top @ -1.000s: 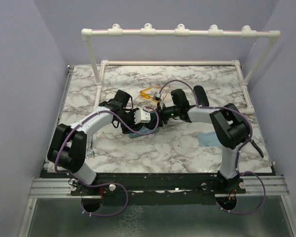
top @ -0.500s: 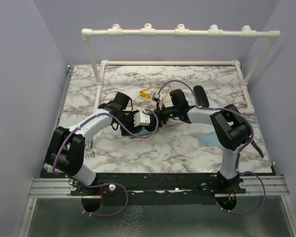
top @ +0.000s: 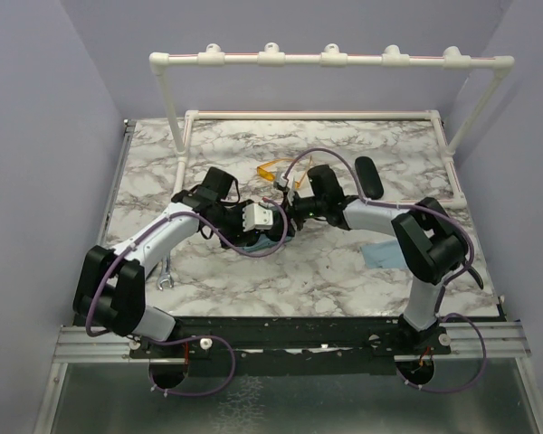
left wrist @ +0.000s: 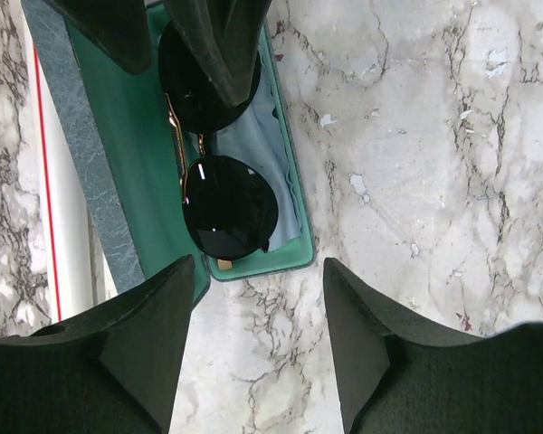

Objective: Organize the sunglasses
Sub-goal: Place the sunglasses in the sunglasses case, then close the sunglasses case at the center of the board.

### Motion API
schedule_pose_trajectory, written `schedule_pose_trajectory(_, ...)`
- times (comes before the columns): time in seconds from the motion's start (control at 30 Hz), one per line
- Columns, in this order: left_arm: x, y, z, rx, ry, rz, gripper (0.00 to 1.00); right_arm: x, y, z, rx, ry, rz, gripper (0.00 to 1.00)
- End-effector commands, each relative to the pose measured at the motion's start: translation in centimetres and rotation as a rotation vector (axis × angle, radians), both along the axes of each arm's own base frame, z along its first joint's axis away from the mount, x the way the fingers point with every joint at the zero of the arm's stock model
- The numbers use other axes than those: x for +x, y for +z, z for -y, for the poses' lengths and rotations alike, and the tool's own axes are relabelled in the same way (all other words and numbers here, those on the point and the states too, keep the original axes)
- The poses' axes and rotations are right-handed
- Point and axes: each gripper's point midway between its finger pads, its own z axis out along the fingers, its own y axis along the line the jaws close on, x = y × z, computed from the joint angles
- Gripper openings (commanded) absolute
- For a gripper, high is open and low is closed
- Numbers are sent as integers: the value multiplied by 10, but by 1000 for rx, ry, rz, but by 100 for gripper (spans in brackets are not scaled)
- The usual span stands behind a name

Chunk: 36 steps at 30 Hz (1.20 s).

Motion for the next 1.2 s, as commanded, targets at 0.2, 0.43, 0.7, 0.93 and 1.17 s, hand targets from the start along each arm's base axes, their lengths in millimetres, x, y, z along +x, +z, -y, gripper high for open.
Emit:
schedule_pose_trajectory(0.2,-11,22,6,-69,-7,28,60,-1,33,2,16,21,109,55)
schedule_pose_trajectory(0.43,-6,25,-8,-46,54,135,56,-6,97,-11,94,51,38,52)
schedule_pose_trajectory(0.7,-29,-12,-19,-85,-63,357,50,60,77,-26,-5,-204,-21,52)
schedule_pose_trajectory(0.93,-42,-35,-3,-101,-167,526,44,74,47,-63,-52,-210,-52,52)
schedule_pose_trajectory(1.17,-53,-71,-5,-23,-272,573,32,61,24,-82,-80,-138,-127,42)
